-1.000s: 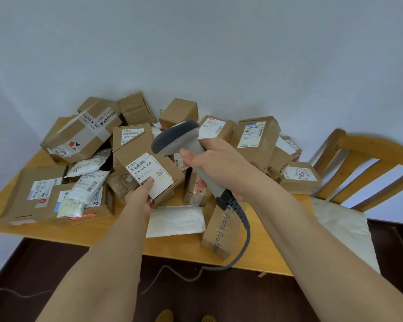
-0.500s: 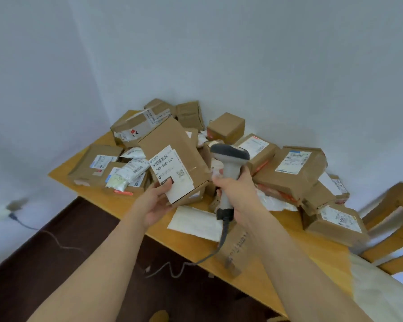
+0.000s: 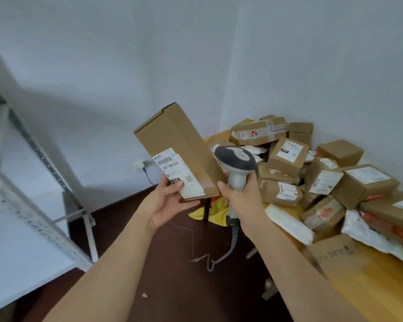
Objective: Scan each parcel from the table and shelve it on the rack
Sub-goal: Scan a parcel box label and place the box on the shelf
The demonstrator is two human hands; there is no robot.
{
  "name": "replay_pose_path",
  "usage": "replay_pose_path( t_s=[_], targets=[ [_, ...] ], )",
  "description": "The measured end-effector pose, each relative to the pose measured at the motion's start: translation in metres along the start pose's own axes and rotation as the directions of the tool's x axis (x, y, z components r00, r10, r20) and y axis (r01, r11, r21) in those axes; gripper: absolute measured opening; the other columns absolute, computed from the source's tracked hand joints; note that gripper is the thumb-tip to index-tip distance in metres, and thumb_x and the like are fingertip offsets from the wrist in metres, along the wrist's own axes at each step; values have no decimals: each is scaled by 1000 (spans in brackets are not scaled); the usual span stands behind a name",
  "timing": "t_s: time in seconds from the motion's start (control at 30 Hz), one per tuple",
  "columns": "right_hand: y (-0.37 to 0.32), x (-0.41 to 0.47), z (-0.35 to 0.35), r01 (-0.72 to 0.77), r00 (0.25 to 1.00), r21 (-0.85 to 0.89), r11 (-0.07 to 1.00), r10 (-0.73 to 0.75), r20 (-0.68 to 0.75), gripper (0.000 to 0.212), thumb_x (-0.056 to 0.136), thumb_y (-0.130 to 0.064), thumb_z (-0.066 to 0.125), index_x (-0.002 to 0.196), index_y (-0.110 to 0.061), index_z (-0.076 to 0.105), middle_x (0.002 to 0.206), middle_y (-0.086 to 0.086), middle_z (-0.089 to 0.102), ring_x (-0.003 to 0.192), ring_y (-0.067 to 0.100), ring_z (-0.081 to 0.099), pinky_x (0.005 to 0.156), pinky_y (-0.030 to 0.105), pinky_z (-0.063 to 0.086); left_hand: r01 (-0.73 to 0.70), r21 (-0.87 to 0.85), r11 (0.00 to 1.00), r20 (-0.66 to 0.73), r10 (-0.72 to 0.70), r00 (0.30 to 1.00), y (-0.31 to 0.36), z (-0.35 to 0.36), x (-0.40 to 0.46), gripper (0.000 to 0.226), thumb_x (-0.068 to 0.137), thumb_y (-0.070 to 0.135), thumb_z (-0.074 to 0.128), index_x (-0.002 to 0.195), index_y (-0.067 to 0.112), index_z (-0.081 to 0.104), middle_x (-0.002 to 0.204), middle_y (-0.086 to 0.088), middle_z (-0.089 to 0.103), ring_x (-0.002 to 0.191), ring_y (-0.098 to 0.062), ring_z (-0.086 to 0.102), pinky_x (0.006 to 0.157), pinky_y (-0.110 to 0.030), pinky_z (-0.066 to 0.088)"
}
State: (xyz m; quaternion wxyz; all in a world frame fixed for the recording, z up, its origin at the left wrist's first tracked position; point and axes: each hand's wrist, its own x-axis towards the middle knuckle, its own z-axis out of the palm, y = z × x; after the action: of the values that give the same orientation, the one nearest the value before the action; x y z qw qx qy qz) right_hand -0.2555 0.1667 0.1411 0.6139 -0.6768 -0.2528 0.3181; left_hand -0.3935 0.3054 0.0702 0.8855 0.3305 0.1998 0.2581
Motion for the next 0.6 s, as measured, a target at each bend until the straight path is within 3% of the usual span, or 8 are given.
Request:
replay_pose_path(
  t_s=[0.07,0.13,0.2,0.33,0.47,0.6],
  targets=[
    [0,-40,52,54,995,-19,998,-52,91,63,87,-8,73,133,-36,40,117,-10,59,100,5,58,84,24,51,-46,21,999,-26,47,999,25,-34,-58,85,60,18,91,134,29,52,137,-12,57,123,-42,55,97,-72,38],
    [7,-79,113,73,984,-31,997,-67,165,60,85,-8,74,123,-42,42,117,-11,60,104,5,59,90,29,50,-73,64,995,-78,78,994,51,-73,-124,90,64,24,90,141,29,46,141,-12,54,126,-43,52,97,-73,37],
    [15,-117,174,32,967,-36,999,-22,253,54,84,-8,74,121,-38,48,115,-5,63,104,13,62,92,35,52,-123,46,991,-163,129,978,76,-117,-194,88,69,23,87,145,27,41,144,-14,51,129,-43,49,99,-73,35],
    [22,-183,281,-42,913,-76,996,69,403,40,86,-8,73,122,-18,57,104,2,69,93,17,67,89,35,57,-266,10,964,-324,254,911,126,-182,-317,47,95,17,55,141,22,48,142,-12,53,129,-35,52,102,-56,44],
    [20,-223,360,-87,867,-120,989,134,479,36,89,-4,66,121,-15,56,106,3,67,83,13,63,68,21,51,-386,-19,922,-562,309,767,169,-220,-389,37,96,19,53,133,18,55,126,-10,66,109,-28,67,85,-43,58],
    [19,-229,418,-56,859,-164,985,131,494,36,87,-3,66,120,-12,55,103,5,64,80,14,62,64,22,49,-391,71,917,-796,289,532,210,-256,-411,25,93,27,63,116,15,61,94,-5,75,84,-20,72,62,-33,61]
  ],
)
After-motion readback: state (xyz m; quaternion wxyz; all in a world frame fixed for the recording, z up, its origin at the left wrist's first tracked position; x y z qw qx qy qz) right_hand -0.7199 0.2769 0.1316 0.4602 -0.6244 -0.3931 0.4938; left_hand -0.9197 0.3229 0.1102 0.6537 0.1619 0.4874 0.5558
